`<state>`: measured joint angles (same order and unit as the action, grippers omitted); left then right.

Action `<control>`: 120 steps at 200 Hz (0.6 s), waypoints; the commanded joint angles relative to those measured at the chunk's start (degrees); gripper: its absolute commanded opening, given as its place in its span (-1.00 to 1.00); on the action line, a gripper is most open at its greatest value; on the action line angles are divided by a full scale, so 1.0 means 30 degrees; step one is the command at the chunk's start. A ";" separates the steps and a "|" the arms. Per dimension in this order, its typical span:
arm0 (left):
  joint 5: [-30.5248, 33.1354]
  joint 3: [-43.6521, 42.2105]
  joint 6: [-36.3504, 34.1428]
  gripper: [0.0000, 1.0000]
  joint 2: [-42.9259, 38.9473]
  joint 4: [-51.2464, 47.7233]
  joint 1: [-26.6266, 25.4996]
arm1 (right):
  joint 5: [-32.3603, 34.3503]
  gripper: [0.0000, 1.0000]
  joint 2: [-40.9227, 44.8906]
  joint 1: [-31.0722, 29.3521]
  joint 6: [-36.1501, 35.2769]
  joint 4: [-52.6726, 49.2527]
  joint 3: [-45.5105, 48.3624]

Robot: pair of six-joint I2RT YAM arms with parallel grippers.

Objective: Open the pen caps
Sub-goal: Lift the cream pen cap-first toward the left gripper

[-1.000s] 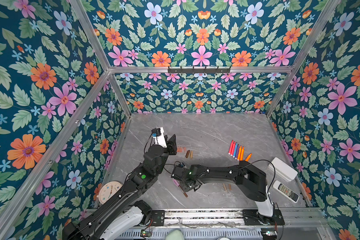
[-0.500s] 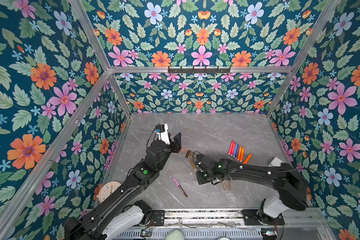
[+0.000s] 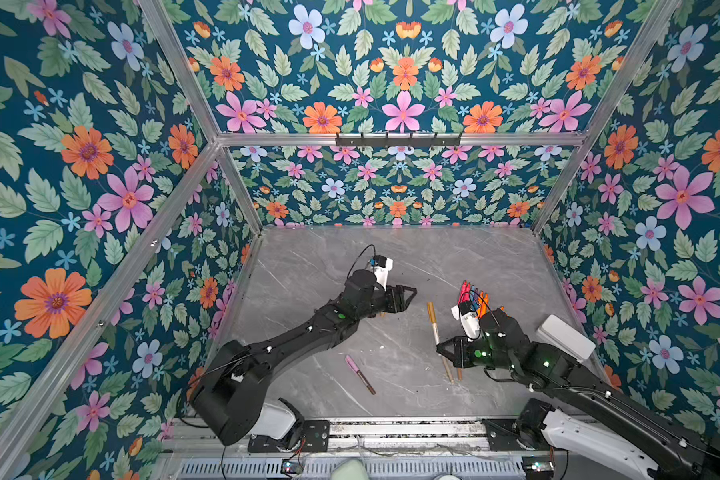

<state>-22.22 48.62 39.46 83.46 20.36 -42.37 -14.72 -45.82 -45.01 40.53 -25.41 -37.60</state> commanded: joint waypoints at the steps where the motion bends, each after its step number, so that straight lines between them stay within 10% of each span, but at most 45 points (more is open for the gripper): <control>1: -0.3292 0.0484 0.1982 0.31 0.0970 0.3544 -0.0343 | -0.0024 -1.00 0.0237 0.0036 0.0055 -0.0731 0.0159; 120: -0.6250 0.1304 0.2579 -0.05 0.2845 0.4310 -0.1348 | 0.0153 -1.00 -0.1003 0.0561 -0.1124 -0.0824 -0.1117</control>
<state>-38.39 51.92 47.24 91.57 31.46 -46.17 -14.72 -48.40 -43.44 38.59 -27.64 -40.40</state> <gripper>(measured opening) 0.529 0.090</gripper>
